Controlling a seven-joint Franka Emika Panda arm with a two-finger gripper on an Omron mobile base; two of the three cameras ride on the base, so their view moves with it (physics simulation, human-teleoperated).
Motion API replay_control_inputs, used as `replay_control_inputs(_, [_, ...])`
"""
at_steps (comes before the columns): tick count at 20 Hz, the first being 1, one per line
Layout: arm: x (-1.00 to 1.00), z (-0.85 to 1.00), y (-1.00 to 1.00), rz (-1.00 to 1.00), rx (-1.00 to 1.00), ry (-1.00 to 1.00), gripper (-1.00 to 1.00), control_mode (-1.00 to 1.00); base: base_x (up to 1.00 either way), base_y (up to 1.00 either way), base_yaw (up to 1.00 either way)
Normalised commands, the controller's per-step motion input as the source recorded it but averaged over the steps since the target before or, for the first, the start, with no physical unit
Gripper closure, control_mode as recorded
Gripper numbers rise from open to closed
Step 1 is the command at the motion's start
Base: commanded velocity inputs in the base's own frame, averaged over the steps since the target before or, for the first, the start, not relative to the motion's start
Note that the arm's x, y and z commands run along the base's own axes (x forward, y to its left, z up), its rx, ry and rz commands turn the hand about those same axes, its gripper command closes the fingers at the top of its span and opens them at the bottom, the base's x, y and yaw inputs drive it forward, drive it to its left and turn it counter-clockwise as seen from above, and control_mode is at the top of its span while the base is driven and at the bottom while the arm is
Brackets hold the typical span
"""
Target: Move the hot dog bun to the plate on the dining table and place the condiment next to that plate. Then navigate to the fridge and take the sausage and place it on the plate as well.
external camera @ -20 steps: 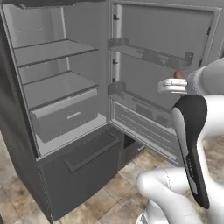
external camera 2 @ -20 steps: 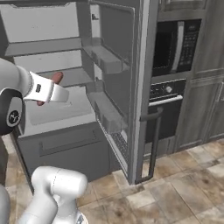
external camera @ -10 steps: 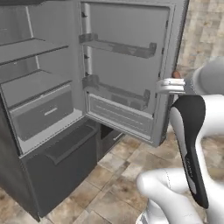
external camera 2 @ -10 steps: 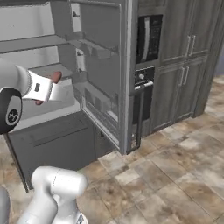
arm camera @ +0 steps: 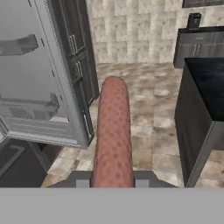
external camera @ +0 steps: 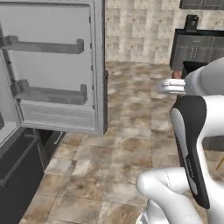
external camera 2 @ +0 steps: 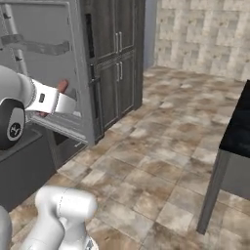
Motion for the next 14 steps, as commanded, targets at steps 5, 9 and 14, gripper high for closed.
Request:
replay_control_inputs(5, [0.00,0.00,0.00,0.00,0.00,0.00,1.00,1.00,-0.43,-0.55,-0.59])
replay_control_inputs(9, [0.00,0.00,0.00,0.00,0.00,0.00,1.00,1.00,0.09,-1.00,-0.34])
replay_control_inputs(14, [0.00,0.00,0.00,0.00,0.00,0.00,1.00,1.00,0.30,-1.00,-0.14])
